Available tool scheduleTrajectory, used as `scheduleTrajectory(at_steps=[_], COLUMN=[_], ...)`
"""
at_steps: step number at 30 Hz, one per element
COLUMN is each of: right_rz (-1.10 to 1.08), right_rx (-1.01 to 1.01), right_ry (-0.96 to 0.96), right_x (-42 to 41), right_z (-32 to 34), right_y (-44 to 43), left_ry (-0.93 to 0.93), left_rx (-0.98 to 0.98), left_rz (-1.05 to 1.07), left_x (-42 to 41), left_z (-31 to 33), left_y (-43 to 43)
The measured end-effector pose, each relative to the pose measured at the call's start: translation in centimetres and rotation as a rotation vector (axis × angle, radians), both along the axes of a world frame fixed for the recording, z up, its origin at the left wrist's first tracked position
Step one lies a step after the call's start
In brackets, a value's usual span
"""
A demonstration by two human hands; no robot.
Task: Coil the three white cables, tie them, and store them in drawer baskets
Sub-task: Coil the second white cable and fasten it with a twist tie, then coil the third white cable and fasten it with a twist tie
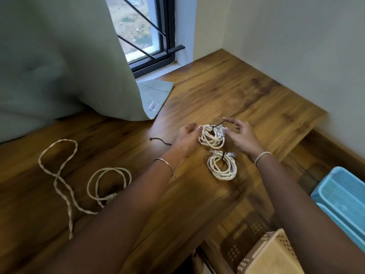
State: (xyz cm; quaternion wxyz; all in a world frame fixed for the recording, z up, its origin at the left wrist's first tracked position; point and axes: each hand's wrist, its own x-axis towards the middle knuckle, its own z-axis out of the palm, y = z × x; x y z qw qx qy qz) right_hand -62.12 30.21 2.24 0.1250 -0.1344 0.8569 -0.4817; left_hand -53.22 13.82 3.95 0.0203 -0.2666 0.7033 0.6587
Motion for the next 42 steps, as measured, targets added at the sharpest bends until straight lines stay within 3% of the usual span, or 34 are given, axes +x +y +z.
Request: scheduleTrajectory(at_steps=[11, 15, 23, 30, 42], right_rz=[-0.187, -0.061, 0.252, 0.403, 0.317], right_rx=[0.069, 0.164, 0.213, 0.308, 0.537], right_ry=[0.374, 0.449, 0.355, 0.327, 0.402], right_x=[6.8, 11.2, 20.9, 26.5, 29.0], right_z=[4.7, 4.8, 2.0, -0.1, -2.1], right_y=[-6.2, -9.7, -15.9, -17.9, -18.7], left_ry=[0.104, 0.144, 0.146, 0.135, 0.05], left_rx=[-0.044, -0.074, -0.201, -0.163, -0.101], left_rz=[0.139, 0.218, 0.368, 0.438, 0.382], left_x=[7.0, 11.6, 22.1, 28.4, 33.5], left_z=[1.4, 1.5, 0.1, -0.9, -2.3], left_y=[-4.4, -6.8, -12.4, -13.7, -13.9])
